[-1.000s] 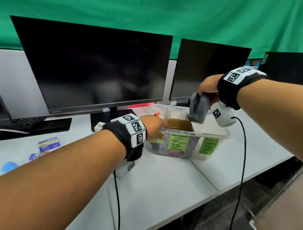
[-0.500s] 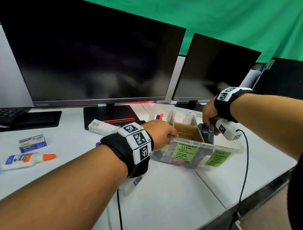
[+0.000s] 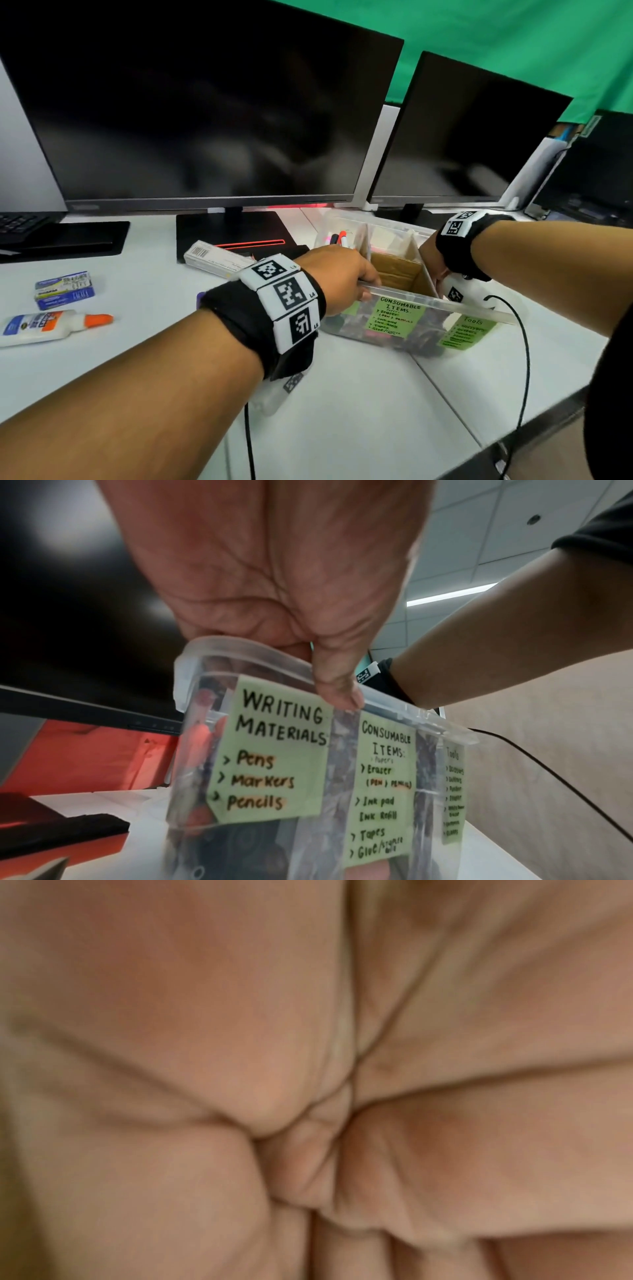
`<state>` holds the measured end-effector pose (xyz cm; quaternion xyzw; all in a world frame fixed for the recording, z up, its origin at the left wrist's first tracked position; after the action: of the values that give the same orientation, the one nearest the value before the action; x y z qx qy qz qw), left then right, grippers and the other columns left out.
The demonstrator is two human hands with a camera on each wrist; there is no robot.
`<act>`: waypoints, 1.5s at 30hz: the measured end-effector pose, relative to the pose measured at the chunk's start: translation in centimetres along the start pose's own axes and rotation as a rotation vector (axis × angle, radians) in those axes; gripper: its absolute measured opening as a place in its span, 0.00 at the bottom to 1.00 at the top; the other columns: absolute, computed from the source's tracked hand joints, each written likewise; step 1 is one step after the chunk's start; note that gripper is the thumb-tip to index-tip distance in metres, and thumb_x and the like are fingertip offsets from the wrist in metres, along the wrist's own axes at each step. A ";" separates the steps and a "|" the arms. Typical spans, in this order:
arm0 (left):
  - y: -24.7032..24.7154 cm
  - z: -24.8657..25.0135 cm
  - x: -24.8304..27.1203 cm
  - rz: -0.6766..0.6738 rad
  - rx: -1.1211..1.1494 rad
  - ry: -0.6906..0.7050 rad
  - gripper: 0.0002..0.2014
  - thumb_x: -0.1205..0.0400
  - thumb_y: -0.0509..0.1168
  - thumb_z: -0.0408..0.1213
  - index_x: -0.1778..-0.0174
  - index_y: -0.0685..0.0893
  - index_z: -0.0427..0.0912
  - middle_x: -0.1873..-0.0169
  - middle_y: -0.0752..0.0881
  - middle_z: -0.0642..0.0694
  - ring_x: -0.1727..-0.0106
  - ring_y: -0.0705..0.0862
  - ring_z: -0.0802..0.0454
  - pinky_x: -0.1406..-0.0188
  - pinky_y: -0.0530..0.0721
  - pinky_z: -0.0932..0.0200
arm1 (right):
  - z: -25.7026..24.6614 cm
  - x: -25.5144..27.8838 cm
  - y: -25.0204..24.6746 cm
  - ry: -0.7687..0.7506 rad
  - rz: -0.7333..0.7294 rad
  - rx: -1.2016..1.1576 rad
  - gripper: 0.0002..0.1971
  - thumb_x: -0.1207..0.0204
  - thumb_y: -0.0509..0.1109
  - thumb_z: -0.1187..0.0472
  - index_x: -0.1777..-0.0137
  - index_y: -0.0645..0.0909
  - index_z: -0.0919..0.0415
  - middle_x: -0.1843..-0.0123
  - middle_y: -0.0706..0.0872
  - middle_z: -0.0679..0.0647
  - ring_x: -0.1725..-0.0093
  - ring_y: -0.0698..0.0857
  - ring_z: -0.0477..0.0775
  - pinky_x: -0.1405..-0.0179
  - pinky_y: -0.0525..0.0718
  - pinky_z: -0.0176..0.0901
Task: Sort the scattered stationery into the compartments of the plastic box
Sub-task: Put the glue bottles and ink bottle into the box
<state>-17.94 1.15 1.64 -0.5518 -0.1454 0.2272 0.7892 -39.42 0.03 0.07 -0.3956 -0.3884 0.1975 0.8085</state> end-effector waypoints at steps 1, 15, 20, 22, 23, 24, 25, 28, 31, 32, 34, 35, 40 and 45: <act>0.0 0.1 0.0 -0.005 0.000 -0.003 0.16 0.16 0.63 0.43 0.31 0.80 0.53 0.35 0.83 0.54 0.33 0.79 0.53 0.39 0.74 0.63 | 0.0 -0.1 0.1 -0.011 -0.001 0.034 0.16 0.30 0.76 0.57 0.75 0.76 0.57 0.70 0.78 0.53 0.69 0.76 0.53 0.60 0.79 0.39; -1.0 -0.8 2.2 0.156 0.069 -0.033 0.15 0.17 0.64 0.40 0.34 0.83 0.53 0.41 0.87 0.53 0.41 0.84 0.56 0.46 0.77 0.67 | -3.3 9.2 -7.8 -0.345 0.198 -0.367 0.05 0.23 0.70 0.62 0.57 0.85 0.63 0.57 0.90 0.59 0.58 0.87 0.56 0.59 0.82 0.43; -4.9 -6.4 6.3 0.344 0.023 -0.202 0.11 0.17 0.64 0.37 0.42 0.87 0.48 0.49 0.88 0.53 0.52 0.82 0.59 0.52 0.75 0.67 | -10.6 14.0 -7.7 -0.671 0.259 -0.579 0.03 0.23 0.70 0.67 0.53 0.83 0.67 0.61 0.87 0.60 0.64 0.85 0.56 0.65 0.84 0.43; -5.5 -9.8 8.4 0.271 -0.103 -0.323 0.11 0.18 0.65 0.37 0.42 0.87 0.48 0.47 0.88 0.52 0.47 0.84 0.56 0.51 0.75 0.66 | -13.7 15.3 -7.3 -0.751 0.277 -0.636 0.03 0.23 0.69 0.69 0.53 0.83 0.68 0.62 0.85 0.61 0.67 0.84 0.55 0.70 0.85 0.41; -5.5 -11.4 9.3 0.211 -0.167 -0.382 0.11 0.19 0.65 0.37 0.42 0.87 0.49 0.45 0.87 0.51 0.43 0.84 0.53 0.50 0.75 0.65 | -15.1 15.7 -7.0 -0.777 0.288 -0.648 0.03 0.23 0.69 0.69 0.52 0.83 0.68 0.62 0.84 0.61 0.67 0.83 0.55 0.70 0.85 0.41; -5.4 -13.0 10.4 0.151 -0.216 -0.437 0.12 0.19 0.66 0.37 0.40 0.87 0.49 0.42 0.86 0.51 0.40 0.83 0.51 0.48 0.75 0.64 | -16.6 16.0 -6.6 -0.797 0.287 -0.647 0.04 0.23 0.68 0.69 0.51 0.83 0.69 0.62 0.84 0.62 0.66 0.83 0.56 0.69 0.86 0.42; -5.4 -14.5 11.7 0.094 -0.244 -0.493 0.13 0.19 0.66 0.37 0.39 0.86 0.49 0.40 0.85 0.51 0.38 0.82 0.51 0.44 0.76 0.63 | -18.2 16.3 -6.2 -0.808 0.272 -0.634 0.06 0.23 0.68 0.69 0.49 0.83 0.71 0.61 0.84 0.62 0.64 0.84 0.57 0.65 0.88 0.46; -5.0 -17.9 15.0 -0.033 -0.304 -0.616 0.15 0.18 0.66 0.37 0.35 0.83 0.47 0.37 0.84 0.50 0.36 0.81 0.50 0.38 0.76 0.61 | -21.9 16.4 -4.5 -0.823 0.228 -0.511 0.14 0.24 0.72 0.65 0.40 0.82 0.68 0.57 0.85 0.59 0.58 0.84 0.58 0.53 0.89 0.53; -4.7 -20.9 18.2 -0.116 -0.386 -0.727 0.18 0.18 0.65 0.38 0.31 0.80 0.49 0.35 0.81 0.49 0.35 0.80 0.49 0.38 0.77 0.60 | -25.0 16.7 -2.9 -0.870 0.264 -0.293 0.25 0.27 0.76 0.61 0.30 0.78 0.56 0.42 0.82 0.55 0.63 0.80 0.51 0.64 0.86 0.41; -4.6 -21.8 19.5 -0.143 -0.403 -0.773 0.19 0.18 0.65 0.38 0.30 0.79 0.50 0.33 0.80 0.49 0.34 0.80 0.49 0.38 0.77 0.60 | -26.0 16.7 -2.3 -0.877 0.291 -0.211 0.27 0.27 0.75 0.60 0.28 0.76 0.55 0.35 0.79 0.54 0.64 0.77 0.51 0.67 0.83 0.37; -4.4 -23.7 21.6 -0.162 -0.417 -0.854 0.21 0.19 0.67 0.39 0.30 0.78 0.51 0.31 0.79 0.48 0.32 0.79 0.48 0.37 0.77 0.60 | -27.2 16.7 -1.5 -0.860 0.362 -0.067 0.27 0.25 0.73 0.58 0.26 0.74 0.53 0.29 0.76 0.53 0.59 0.77 0.52 0.70 0.75 0.31; -4.4 -24.5 22.8 -0.168 -0.414 -0.900 0.22 0.20 0.68 0.39 0.29 0.77 0.51 0.31 0.79 0.48 0.32 0.79 0.48 0.37 0.77 0.60 | -27.8 16.6 -1.3 -0.852 0.386 -0.040 0.26 0.24 0.71 0.56 0.25 0.74 0.52 0.28 0.76 0.53 0.52 0.79 0.54 0.65 0.75 0.31; -3.5 -27.5 25.8 -0.164 -0.320 -1.025 0.31 0.23 0.71 0.41 0.24 0.69 0.49 0.32 0.79 0.45 0.34 0.81 0.47 0.39 0.77 0.59 | -28.9 15.2 -0.9 -0.827 0.292 -0.169 0.25 0.26 0.73 0.51 0.29 0.78 0.53 0.34 0.81 0.53 0.43 0.85 0.55 0.45 0.86 0.42; -1.9 -28.2 25.3 -0.178 -0.311 -1.011 0.27 0.22 0.70 0.41 0.26 0.72 0.49 0.32 0.79 0.46 0.32 0.79 0.48 0.36 0.76 0.58 | -29.4 14.3 -0.6 -0.736 0.328 0.030 0.22 0.21 0.67 0.50 0.30 0.79 0.58 0.32 0.81 0.56 0.35 0.82 0.58 0.34 0.81 0.48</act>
<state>17.59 -8.92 -6.95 -0.4694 -0.5856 0.3725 0.5458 -7.49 -5.70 -4.01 -0.3434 -0.5809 0.4579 0.5787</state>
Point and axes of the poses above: each hand's wrist, its own x-axis away from the middle knuckle, its own y-axis out of the palm, z = x × y, the point moved 5 cm from there along -x, towards the middle knuckle
